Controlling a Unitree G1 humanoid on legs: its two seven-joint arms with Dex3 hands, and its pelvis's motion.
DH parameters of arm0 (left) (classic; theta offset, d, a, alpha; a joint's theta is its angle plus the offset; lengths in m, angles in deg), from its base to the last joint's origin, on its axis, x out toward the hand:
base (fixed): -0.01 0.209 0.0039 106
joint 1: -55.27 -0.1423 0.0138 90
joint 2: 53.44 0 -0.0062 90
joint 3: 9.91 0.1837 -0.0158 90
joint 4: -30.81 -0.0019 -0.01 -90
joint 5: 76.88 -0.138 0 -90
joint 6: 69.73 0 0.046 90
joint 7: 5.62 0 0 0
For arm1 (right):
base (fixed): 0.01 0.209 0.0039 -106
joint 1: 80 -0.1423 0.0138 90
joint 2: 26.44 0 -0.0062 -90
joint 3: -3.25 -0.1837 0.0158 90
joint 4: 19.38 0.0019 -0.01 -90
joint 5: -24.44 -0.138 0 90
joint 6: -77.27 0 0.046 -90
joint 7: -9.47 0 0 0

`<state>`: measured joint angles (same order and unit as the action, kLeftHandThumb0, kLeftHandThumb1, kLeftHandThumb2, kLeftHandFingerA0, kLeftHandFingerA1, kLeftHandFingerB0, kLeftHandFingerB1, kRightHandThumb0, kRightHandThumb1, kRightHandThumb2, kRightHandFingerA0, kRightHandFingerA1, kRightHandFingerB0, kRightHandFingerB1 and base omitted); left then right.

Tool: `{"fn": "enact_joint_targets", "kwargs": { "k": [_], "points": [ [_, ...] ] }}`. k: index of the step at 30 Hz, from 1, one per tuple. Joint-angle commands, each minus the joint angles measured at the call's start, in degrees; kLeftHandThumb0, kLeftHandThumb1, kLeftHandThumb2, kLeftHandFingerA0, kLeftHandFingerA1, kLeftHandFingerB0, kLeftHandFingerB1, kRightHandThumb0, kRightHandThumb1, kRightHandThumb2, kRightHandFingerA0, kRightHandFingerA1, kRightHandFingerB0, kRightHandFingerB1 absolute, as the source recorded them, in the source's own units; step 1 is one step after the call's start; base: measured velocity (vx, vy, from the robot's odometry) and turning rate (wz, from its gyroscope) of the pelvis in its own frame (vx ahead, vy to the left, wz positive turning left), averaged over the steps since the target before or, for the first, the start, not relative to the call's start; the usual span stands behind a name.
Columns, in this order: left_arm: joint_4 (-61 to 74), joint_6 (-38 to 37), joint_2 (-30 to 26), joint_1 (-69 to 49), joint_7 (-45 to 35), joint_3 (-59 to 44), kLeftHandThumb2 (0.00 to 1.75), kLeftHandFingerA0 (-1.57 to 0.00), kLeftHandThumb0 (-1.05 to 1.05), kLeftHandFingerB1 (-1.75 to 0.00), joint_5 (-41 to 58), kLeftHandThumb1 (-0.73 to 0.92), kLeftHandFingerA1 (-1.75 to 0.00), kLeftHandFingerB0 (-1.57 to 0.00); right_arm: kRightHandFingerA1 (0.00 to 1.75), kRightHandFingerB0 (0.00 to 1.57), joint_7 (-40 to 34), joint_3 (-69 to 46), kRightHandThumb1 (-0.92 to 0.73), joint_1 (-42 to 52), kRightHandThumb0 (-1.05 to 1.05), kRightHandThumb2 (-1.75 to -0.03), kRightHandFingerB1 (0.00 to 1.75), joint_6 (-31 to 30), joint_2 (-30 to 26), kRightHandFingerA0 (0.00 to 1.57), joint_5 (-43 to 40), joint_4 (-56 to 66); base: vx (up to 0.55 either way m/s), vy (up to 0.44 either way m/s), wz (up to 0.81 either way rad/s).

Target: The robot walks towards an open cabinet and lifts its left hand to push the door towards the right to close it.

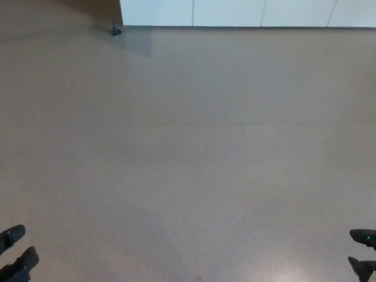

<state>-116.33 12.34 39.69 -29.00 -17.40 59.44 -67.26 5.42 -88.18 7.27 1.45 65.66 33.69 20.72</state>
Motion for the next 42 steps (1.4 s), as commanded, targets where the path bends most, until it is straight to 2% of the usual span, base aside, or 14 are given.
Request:
{"fn": "enact_joint_targets", "kwargs": {
  "k": [1,11,19,30,42],
  "points": [
    [-0.7,-2.3,-0.1,-0.3,-0.3,0.8,0.59,-0.58,-0.25,-0.43,-0.2,0.66,-0.47,-0.53,0.47,0.47,-1.1,0.4,-0.71,0.1,-0.26,-0.6,0.39,0.3,-1.5,0.65,1.0,0.3,0.18,0.119,0.02],
    [-0.3,-2.1,0.1,0.2,0.8,1.7,0.58,-0.63,-0.22,-0.46,-0.2,0.63,-0.48,-0.58,0.47,0.49,-0.7,1.3,-0.7,-1.8,-0.25,-0.6,0.4,0.2,-2.2,0.65,1.5,-1.1,0.23,-0.091,0.06],
    [-0.2,-2.4,-0.6,2.6,0.6,2.3,0.57,-0.68,-0.24,-0.46,-0.4,0.6,-0.5,-0.56,0.47,0.49,-0.5,1.8,-0.7,-5.8,-0.26,-0.6,0.4,0.0,-2.6,0.64,1.6,-2.4,0.35,-0.166,0.17],
    [-0.9,-2.7,-1.4,4.4,0.9,2.8,0.57,-0.72,-0.25,-0.47,-0.7,0.59,-0.5,-0.63,0.47,0.47,0.1,2.3,-0.7,-8.5,-0.24,-0.6,0.4,0.4,-2.9,0.62,1.7,-3.9,0.4,0.143,-0.17],
    [-0.6,-3.5,-1.3,2.9,0.3,3.7,0.58,-0.69,-0.24,-0.47,-0.6,0.61,-0.5,-0.6,0.47,0.48,0.0,3.4,-0.69,-7.2,-0.25,-0.6,0.4,1.1,-3.4,0.64,2.4,-4.3,0.4,0.047,0.11]
  ]
}}
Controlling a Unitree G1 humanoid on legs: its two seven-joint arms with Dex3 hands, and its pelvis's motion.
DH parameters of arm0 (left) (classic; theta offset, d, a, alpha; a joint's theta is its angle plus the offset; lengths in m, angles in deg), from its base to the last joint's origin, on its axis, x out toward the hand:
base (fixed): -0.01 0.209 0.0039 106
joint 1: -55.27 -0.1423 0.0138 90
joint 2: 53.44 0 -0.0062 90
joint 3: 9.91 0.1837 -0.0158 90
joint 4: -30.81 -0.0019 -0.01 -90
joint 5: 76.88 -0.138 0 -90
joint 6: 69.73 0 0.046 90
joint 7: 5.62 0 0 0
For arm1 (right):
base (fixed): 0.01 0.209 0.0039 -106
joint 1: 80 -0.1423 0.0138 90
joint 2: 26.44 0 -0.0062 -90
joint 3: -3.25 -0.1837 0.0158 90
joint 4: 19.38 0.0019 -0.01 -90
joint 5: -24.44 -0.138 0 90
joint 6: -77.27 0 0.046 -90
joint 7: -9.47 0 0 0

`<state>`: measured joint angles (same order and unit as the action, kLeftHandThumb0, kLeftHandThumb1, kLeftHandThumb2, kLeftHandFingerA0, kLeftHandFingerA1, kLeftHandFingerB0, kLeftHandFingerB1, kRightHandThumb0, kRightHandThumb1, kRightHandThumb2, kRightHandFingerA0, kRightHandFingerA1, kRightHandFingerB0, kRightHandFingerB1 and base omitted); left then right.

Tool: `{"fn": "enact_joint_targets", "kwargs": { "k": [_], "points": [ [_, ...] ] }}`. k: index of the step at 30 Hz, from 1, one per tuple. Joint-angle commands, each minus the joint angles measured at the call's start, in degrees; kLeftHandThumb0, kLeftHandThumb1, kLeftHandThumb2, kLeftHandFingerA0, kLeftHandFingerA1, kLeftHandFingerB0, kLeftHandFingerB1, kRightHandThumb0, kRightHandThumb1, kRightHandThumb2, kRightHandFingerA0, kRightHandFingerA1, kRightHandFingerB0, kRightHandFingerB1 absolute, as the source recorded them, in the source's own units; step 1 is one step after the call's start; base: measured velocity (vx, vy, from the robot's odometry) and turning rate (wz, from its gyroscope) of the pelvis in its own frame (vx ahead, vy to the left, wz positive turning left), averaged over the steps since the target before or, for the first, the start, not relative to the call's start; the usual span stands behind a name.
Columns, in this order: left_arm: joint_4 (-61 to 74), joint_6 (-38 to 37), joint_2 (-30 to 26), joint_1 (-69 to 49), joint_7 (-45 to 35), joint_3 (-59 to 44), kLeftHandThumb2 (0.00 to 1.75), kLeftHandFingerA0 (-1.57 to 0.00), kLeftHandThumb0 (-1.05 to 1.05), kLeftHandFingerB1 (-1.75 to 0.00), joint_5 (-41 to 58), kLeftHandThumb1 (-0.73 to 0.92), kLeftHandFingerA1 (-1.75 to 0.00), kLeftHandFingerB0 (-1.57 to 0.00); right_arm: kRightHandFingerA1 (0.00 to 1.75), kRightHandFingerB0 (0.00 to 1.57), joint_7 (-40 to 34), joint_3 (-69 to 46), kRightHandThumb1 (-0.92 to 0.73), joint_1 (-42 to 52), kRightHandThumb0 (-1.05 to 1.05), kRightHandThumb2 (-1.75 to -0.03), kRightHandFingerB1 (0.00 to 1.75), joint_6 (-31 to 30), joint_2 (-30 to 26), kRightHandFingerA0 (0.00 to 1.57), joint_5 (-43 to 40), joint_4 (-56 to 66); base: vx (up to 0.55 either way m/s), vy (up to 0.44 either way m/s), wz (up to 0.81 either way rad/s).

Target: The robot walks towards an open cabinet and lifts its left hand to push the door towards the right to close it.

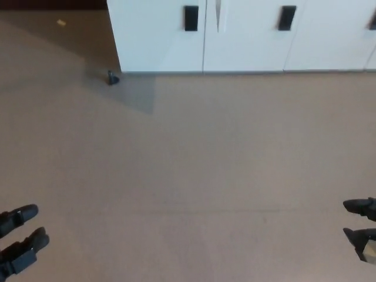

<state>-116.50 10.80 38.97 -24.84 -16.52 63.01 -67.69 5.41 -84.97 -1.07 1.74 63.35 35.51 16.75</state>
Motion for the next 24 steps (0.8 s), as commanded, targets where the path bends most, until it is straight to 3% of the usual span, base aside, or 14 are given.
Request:
{"fn": "enact_joint_targets", "kwargs": {
  "k": [1,15,19,20,21,22,24],
  "points": [
    [-0.6,-2.1,-0.6,-1.2,-0.7,0.2,0.58,-0.69,-0.24,-0.47,-0.2,0.61,-0.5,-0.6,0.47,0.48,-0.3,0.4,-0.69,1.1,-0.25,-0.6,0.4,0.8,-1.2,0.64,0.8,-0.4,0.55,-0.074,0.58],
    [-0.9,-2.2,-0.5,-2.4,0.0,0.9,0.56,-0.74,-0.26,-0.45,-0.5,0.59,-0.5,-0.58,0.47,0.47,-0.2,1.4,-0.69,2.1,-0.25,-0.6,0.39,0.6,-1.5,0.64,1.4,-0.4,0.44,-0.126,-0.11],
    [-0.8,-2.3,-0.5,-2.7,0.6,1.2,0.57,-0.73,-0.27,-0.45,-0.8,0.6,-0.5,-0.58,0.47,0.48,-0.3,1.9,-0.69,2.1,-0.25,-0.6,0.39,0.8,-1.6,0.65,1.7,-0.7,0.58,0.207,-0.3],
    [-0.8,-2.6,-0.5,-2.9,0.4,1.4,0.74,-0.69,-0.35,-0.54,-0.9,0.52,-0.6,-0.53,0.48,0.48,-0.4,1.9,-0.69,2.1,-0.25,-0.6,0.39,0.9,-1.6,0.66,1.7,-0.8,0.46,0.108,0.02],
    [-0.9,-2.8,-0.6,-3.0,0.2,1.5,0.74,-0.69,-0.35,-0.54,-1.0,0.52,-0.6,-0.53,0.48,0.48,-0.4,2.0,-0.69,2.1,-0.25,-0.6,0.39,0.9,-1.5,0.66,1.7,-0.9,0.46,0.106,0.05],
    [-0.8,-2.9,-0.6,-3.2,0.2,1.6,0.57,-0.75,-0.27,-0.45,-1.0,0.6,-0.51,-0.58,0.48,0.48,-0.4,2.0,-0.69,2.4,-0.25,-0.6,0.39,1.0,-1.5,0.65,1.6,-0.8,0.46,0.101,0.11],
    [-0.8,-2.9,-0.5,-3.5,0.2,1.8,0.57,-0.73,-0.27,-0.45,-1.0,0.61,-0.5,-0.57,0.48,0.48,-0.2,2.0,-0.7,2.6,-0.25,-0.6,0.39,1.0,-1.5,0.64,1.5,-0.7,0.45,0.057,0.12]
  ]
}}
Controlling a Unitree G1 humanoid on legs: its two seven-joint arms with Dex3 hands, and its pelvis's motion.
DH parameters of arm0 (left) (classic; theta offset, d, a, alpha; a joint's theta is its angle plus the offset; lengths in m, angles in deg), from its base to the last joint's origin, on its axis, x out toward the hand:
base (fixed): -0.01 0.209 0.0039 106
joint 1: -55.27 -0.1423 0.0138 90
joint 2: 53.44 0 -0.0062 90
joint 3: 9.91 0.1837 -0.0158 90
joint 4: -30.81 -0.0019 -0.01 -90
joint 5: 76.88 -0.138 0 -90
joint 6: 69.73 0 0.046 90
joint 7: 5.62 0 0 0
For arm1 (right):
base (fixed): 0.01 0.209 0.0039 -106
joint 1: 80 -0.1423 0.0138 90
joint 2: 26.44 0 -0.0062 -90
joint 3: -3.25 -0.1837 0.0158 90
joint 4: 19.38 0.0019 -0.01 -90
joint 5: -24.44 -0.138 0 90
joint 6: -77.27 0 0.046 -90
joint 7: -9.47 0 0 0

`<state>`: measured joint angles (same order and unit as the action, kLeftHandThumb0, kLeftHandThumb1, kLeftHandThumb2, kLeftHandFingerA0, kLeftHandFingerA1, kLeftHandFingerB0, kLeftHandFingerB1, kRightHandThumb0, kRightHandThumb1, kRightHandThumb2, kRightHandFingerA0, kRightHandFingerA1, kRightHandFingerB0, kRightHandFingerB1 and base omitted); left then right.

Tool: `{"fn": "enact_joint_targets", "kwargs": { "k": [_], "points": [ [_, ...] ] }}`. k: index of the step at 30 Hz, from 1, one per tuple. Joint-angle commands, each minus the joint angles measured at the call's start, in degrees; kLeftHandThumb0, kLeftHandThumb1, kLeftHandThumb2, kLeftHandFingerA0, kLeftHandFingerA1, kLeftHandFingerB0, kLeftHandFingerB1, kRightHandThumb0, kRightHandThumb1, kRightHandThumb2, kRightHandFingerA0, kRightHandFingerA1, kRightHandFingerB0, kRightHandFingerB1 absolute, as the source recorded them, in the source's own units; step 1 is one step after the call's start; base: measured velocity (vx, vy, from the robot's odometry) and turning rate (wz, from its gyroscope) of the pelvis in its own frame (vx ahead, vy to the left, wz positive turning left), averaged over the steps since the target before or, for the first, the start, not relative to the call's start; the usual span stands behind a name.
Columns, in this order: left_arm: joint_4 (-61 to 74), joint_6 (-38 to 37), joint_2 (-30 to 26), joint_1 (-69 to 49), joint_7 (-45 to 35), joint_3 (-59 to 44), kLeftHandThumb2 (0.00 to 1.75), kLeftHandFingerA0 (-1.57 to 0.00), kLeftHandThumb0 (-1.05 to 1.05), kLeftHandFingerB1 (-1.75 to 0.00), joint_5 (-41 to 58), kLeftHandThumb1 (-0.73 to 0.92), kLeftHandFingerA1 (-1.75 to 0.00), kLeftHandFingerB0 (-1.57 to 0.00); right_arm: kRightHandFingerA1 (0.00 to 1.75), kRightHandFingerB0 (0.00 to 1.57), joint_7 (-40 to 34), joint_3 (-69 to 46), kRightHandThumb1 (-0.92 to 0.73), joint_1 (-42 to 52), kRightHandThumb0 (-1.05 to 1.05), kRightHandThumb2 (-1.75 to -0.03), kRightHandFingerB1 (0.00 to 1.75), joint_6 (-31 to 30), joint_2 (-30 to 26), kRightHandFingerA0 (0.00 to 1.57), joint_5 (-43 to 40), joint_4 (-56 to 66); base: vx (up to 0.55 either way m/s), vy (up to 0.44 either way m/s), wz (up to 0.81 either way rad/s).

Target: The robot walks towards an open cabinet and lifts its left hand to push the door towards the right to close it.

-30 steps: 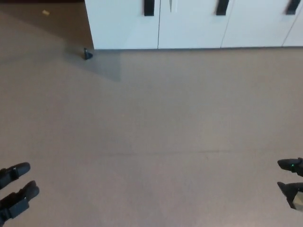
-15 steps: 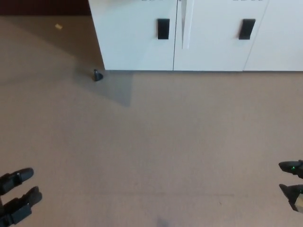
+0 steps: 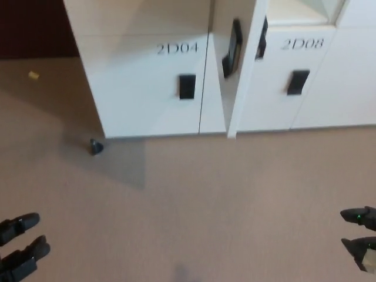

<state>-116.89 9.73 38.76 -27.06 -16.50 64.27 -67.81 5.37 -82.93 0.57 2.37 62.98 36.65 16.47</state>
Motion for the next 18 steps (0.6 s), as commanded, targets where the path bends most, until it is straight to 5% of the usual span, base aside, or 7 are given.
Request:
{"fn": "enact_joint_targets", "kwargs": {
  "k": [1,11,18],
  "points": [
    [-0.4,-2.0,-0.3,-1.4,0.2,0.7,0.57,-0.73,-0.27,-0.45,-1.0,0.61,-0.5,-0.57,0.48,0.48,0.0,-0.1,-0.7,1.1,-0.25,-0.6,0.39,0.4,-1.2,0.64,0.3,-0.4,0.44,0.018,0.21],
    [-1.1,-2.4,0.0,-2.1,0.2,0.6,0.58,-0.74,-0.25,-0.46,-0.4,0.61,-0.51,-0.6,0.48,0.47,0.2,0.2,-0.7,1.8,-0.26,-0.6,0.39,0.5,-1.3,0.65,0.6,-0.4,0.52,-0.122,0.3],
    [-1.3,-2.7,0.0,-2.7,0.6,1.0,0.57,-0.74,-0.26,-0.45,-0.8,0.61,-0.51,-0.57,0.49,0.48,-0.3,0.4,-0.7,2.2,-0.25,-0.6,0.39,1.1,-1.4,0.68,0.8,-0.5,0.48,-0.088,-0.36]
  ]
}}
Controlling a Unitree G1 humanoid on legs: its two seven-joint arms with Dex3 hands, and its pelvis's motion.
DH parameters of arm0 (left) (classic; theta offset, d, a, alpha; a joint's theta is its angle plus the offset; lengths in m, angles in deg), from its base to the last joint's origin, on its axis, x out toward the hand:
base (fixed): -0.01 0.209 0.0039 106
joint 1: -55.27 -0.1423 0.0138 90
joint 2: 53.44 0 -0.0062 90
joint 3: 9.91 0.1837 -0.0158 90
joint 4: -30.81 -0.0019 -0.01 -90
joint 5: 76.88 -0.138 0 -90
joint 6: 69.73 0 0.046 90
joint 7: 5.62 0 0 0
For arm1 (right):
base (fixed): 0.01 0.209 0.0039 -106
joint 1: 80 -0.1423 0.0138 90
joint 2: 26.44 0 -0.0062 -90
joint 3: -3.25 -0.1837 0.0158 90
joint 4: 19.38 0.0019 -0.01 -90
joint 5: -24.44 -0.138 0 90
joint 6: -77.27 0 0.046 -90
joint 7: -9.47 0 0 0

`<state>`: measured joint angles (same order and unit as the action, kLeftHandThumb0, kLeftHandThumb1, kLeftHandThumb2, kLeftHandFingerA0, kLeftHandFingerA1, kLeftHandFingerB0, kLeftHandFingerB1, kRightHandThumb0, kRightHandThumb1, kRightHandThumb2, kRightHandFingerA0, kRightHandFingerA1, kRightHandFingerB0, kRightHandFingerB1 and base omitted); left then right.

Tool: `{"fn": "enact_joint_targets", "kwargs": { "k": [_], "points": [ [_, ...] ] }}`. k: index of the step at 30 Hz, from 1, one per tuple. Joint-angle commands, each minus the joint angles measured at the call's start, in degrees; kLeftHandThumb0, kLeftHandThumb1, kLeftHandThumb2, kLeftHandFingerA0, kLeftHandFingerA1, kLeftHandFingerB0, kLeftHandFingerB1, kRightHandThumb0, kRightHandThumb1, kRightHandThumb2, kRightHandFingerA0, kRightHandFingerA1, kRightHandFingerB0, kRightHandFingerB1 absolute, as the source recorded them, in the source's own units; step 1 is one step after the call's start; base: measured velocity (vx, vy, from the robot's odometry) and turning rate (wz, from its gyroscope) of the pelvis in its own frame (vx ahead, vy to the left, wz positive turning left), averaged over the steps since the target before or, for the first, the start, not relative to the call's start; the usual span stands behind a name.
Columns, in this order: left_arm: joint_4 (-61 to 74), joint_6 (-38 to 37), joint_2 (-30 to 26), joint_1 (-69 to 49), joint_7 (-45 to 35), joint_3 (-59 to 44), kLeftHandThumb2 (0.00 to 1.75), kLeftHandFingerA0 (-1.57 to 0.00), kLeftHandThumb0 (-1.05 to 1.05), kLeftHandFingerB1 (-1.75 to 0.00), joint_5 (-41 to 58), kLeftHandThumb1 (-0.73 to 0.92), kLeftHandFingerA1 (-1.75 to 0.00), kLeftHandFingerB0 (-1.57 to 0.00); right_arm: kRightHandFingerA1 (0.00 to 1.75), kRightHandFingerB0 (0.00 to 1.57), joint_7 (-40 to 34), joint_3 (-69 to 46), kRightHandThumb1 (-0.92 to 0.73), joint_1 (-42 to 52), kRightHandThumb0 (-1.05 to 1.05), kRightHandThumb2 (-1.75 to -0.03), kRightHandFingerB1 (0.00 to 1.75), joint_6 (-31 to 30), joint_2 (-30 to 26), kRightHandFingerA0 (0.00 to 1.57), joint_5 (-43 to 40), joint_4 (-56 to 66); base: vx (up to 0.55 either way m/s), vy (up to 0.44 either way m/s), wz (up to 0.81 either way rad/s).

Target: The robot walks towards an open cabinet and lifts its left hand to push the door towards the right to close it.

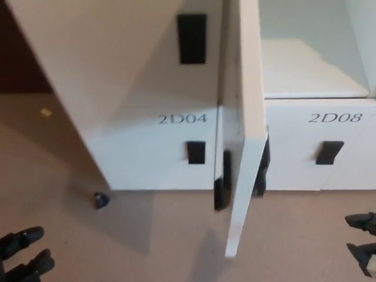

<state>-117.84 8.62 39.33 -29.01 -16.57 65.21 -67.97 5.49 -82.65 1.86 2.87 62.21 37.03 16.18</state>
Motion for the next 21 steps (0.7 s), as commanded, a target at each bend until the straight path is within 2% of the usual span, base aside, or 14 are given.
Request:
{"fn": "enact_joint_targets", "kwargs": {
  "k": [1,3,8,21],
  "points": [
    [-0.4,-1.7,-0.6,-0.8,0.7,0.0,0.57,-0.74,-0.26,-0.45,-0.7,0.61,-0.51,-0.57,0.49,0.48,-0.5,0.1,-0.7,0.9,-0.25,-0.6,0.39,0.5,-0.6,0.68,0.5,-0.3,0.48,-0.04,-0.68],
    [-0.5,-1.8,-0.5,-0.8,0.6,0.0,0.57,-0.74,-0.26,-0.46,-0.6,0.61,-0.51,-0.58,0.49,0.48,-0.7,0.2,-0.69,0.8,-0.26,-0.6,0.39,0.3,-0.7,0.69,0.7,-0.4,0.48,-0.029,-0.96],
    [-0.8,-2.2,-0.5,-1.3,0.3,-0.1,0.57,-0.73,-0.26,-0.46,-0.3,0.59,-0.51,-0.59,0.49,0.48,-0.9,0.0,-0.7,1.0,-0.24,-0.6,0.4,0.4,-0.6,0.66,0.7,-0.6,0.47,0.142,-0.14],
    [-1.2,-4.0,-0.1,-3.3,0.5,0.3,0.58,-0.71,-0.26,-0.45,-0.7,0.61,-0.49,-0.58,0.49,0.48,-1.3,0.9,-0.69,1.0,-0.25,-0.6,0.39,0.9,-0.8,0.67,1.7,-2.1,0.32,0.082,0.04]
  ]
}}
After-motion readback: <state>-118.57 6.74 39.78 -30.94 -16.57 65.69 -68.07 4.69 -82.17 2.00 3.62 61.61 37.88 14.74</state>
